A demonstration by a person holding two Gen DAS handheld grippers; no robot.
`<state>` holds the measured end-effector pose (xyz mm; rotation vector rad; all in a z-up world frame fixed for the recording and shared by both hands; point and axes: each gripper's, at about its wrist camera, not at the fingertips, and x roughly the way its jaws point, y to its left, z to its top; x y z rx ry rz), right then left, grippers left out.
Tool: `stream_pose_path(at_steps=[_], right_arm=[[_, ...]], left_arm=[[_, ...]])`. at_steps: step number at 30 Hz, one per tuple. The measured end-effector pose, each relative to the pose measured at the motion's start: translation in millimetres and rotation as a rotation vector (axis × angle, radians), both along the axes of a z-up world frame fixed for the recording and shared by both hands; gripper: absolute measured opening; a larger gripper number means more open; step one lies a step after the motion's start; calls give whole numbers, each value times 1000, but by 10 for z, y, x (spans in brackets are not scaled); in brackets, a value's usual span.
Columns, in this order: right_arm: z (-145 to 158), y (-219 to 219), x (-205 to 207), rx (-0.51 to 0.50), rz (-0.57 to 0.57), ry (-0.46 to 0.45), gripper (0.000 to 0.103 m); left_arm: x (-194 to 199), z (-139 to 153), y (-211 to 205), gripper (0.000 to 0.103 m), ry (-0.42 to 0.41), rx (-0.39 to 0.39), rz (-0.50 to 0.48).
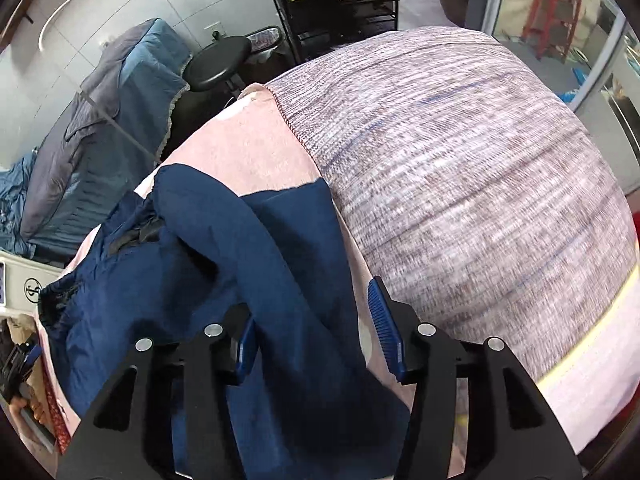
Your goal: Fold large clothes
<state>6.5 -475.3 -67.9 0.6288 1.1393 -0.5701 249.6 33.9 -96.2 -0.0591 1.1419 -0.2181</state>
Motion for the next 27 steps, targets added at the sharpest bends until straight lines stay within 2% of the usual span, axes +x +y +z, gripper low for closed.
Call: stream_pose_path(at_steps=[1, 2, 3, 6, 8, 11, 15, 18, 19, 21, 22, 23, 25, 27], right_arm=[[59, 57, -29, -9, 5, -16, 59], [97, 107, -34, -25, 19, -27, 72], [148, 173, -44, -58, 40, -39, 75], [192, 183, -85, -125, 32, -20, 75], [204, 168, -120, -123, 17, -3, 75], [252, 245, -296, -128, 85, 1, 75], [68, 423, -580, -92, 190, 60, 75], [-96, 519, -871, -23, 219, 47, 74], [-146, 547, -945, -11, 225, 44, 71], [-198, 578, -1006, -9, 229, 40, 57], [-215, 602, -1012, -18, 227, 45, 40], [-235, 603, -998, -22, 225, 52, 34], [-237, 623, -938, -26, 229, 52, 24], [-178, 658, -866, -51, 250, 54, 19]], left_arm=[[-81, 51, -31, 65, -24, 22, -37], [-167, 76, -96, 65, -44, 49, -84], [-310, 94, -229, 65, -66, 88, -157], [-668, 59, -442, 65, -79, 130, -281], [-894, -4, -505, 65, -63, 123, -318], [-1170, -117, -373, 66, -42, 112, -297], [-1379, -321, 44, 66, 44, 77, -204], [-1484, -495, 319, 66, 117, 49, -150], [-1508, -538, 372, 66, 133, 30, -141], [-1536, -625, 391, 63, 157, -8, -141], [-1538, -673, 362, 55, 167, -23, -143], [-1517, -716, 307, 47, 178, -54, -147], [-1460, -757, 176, 27, 189, -47, -153], [-1428, -735, 19, 17, 159, 8, -204]])
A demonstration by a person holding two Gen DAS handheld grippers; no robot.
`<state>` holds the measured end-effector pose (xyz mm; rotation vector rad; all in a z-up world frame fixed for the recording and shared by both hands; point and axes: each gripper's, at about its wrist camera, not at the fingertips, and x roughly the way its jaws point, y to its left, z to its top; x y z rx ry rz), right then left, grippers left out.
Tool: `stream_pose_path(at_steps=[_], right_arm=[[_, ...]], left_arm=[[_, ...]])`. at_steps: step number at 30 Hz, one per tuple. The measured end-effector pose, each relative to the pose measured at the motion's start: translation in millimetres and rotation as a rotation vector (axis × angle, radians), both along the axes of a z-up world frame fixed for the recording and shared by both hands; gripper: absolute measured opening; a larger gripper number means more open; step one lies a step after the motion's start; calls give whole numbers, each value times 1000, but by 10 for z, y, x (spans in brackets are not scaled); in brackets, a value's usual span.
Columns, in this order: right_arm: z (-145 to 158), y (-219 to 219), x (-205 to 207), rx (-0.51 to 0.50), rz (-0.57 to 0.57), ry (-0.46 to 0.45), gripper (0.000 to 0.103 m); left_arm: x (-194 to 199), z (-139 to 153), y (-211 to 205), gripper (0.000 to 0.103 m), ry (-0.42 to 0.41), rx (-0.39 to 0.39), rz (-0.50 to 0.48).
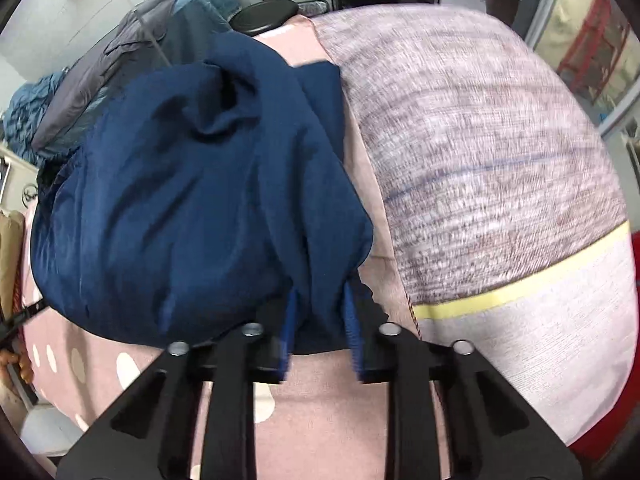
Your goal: Fold large clothes
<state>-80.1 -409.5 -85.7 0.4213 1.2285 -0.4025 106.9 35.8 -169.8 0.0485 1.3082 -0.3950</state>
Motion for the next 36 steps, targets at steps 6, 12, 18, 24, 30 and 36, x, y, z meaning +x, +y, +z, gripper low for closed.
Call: stream_pose_path(at_steps=[6, 12, 18, 24, 30, 36], right_arm=[[317, 60, 38, -15, 1, -55, 16], [39, 37, 118, -11, -37, 65, 27], [409, -10, 50, -67, -75, -12, 45], [512, 65, 159, -27, -69, -50, 46], [407, 235, 156, -21, -51, -29, 46], [323, 179, 32, -20, -90, -7, 46]], left_arm=[[390, 188, 23, 1, -94, 78, 42], [691, 184, 49, 1, -78, 156, 91], [942, 867, -295, 69, -257, 35, 39], [1020, 775, -1348, 71, -304, 113, -303], [958, 332, -1927, 15, -298, 293, -581], [1445, 272, -2039, 1, -293, 363, -530]])
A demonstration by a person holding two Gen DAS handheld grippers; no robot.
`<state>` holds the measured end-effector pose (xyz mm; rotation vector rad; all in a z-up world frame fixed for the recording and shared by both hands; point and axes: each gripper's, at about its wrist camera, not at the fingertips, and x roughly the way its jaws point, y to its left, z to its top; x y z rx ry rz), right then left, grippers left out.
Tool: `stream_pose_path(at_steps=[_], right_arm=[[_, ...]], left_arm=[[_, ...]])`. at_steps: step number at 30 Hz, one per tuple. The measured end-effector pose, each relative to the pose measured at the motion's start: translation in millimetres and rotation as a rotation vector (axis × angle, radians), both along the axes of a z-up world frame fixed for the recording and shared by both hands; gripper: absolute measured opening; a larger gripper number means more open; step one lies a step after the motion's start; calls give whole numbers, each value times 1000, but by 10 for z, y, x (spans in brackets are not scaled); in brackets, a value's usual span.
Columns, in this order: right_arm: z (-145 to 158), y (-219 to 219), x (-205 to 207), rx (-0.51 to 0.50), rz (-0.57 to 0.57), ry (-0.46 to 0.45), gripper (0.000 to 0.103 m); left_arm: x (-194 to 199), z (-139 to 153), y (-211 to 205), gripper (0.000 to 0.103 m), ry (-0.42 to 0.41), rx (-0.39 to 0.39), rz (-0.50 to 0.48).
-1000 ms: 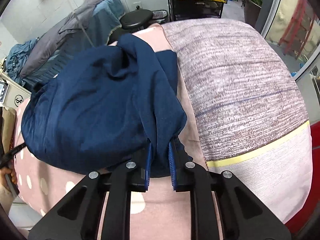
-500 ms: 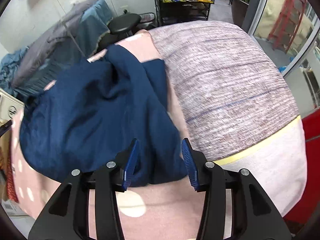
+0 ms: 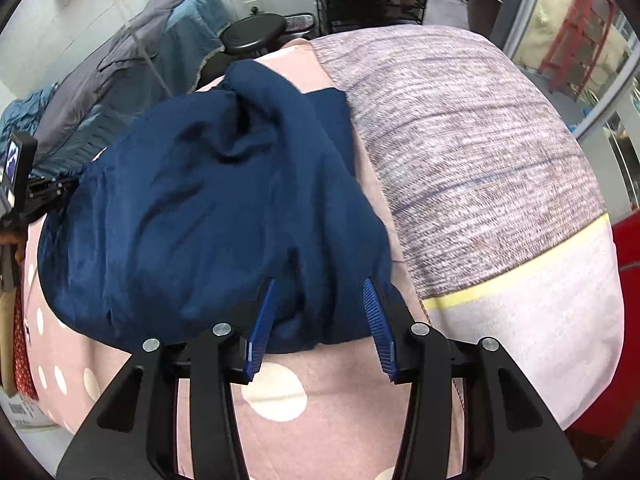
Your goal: Fold large clothes
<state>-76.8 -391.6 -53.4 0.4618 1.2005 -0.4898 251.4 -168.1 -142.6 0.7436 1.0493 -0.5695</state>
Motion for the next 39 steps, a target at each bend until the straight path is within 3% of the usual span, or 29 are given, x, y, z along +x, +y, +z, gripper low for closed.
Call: stream_pose_path(at_steps=[2, 5, 6, 8, 9, 12, 14, 15, 16, 22, 27, 34, 39], right_arm=[[23, -38, -17, -2, -16, -10, 46], [49, -20, 50, 11, -11, -27, 46], [48, -1, 95, 11, -5, -31, 46], [61, 81, 215, 6, 29, -35, 46], [72, 144, 279, 0, 58, -37, 46], [86, 345, 440, -33, 146, -39, 46], [48, 471, 527, -31, 193, -37, 50], [22, 522, 572, -22, 208, -35, 53], [-3, 574, 620, -17, 221, -35, 59], [35, 816, 920, -29, 314, -54, 62], [103, 876, 1037, -42, 337, -63, 62], [31, 1122, 957, -32, 424, -20, 62], [-105, 1216, 736, -42, 454, 20, 62]], left_arm=[[216, -1, -37, 1, 31, -5, 63], [379, -144, -133, 0, -60, 91, 99], [451, -187, -126, 0, -38, 97, 134], [552, -144, -61, 0, -3, 38, 219], [548, -42, -21, 0, 17, -45, 247], [333, 178, -56, 4, -12, -90, 198], [156, 290, -115, 23, -46, -84, 147], [56, 349, -129, 39, -56, -93, 128], [-28, 405, -136, 46, -66, -105, 115], [-318, 486, -83, 49, -67, -103, 69], [-388, 455, 71, 52, -33, -109, 103], [-864, 353, 467, 62, 39, -162, 180], [-1400, 103, 920, 62, 77, -164, 232]])
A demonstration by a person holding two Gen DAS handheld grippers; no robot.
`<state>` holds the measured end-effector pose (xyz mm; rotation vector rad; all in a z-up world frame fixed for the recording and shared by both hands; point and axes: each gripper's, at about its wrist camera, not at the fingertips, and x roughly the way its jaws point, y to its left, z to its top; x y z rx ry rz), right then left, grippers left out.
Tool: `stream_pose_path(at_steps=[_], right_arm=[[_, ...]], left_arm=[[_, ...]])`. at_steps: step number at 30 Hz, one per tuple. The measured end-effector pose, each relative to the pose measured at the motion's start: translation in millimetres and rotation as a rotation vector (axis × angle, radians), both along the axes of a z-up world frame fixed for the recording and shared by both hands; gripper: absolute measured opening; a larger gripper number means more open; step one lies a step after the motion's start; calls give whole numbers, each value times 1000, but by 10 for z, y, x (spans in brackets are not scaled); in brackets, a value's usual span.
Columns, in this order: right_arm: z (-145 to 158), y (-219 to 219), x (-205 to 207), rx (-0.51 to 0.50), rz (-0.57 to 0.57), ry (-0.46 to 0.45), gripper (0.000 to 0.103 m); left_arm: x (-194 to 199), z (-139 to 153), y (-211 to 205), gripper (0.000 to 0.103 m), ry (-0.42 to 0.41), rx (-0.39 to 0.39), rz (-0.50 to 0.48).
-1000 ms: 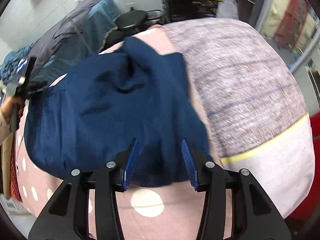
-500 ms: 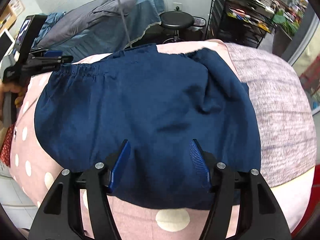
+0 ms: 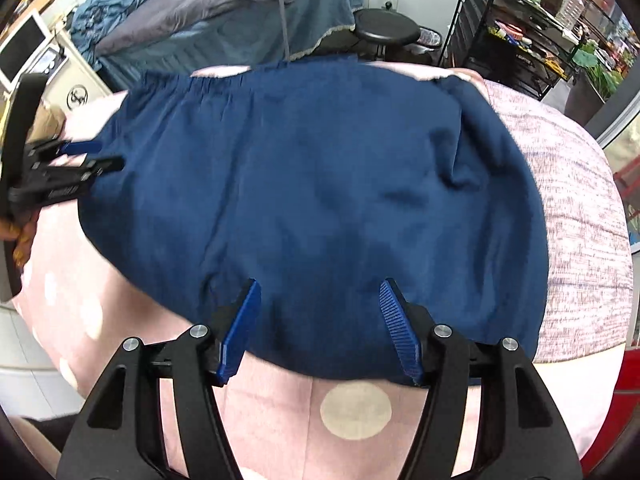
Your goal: Fold large clothes
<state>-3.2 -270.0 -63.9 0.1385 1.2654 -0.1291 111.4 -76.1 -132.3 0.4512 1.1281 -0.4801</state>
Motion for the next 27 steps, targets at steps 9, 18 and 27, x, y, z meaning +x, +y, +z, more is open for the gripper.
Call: stream_pose_path(at_steps=[9, 18, 27], right_arm=[[-385, 22, 341, -99, 31, 24, 62], [-676, -543, 1399, -113, -117, 45, 68], [-923, -978, 2160, -53, -273, 106, 78]], left_arm=[[539, -497, 231, 71, -2, 80, 135], [1336, -611, -12, 81, 64, 71, 207], [1821, -686, 118, 94, 153, -16, 328]])
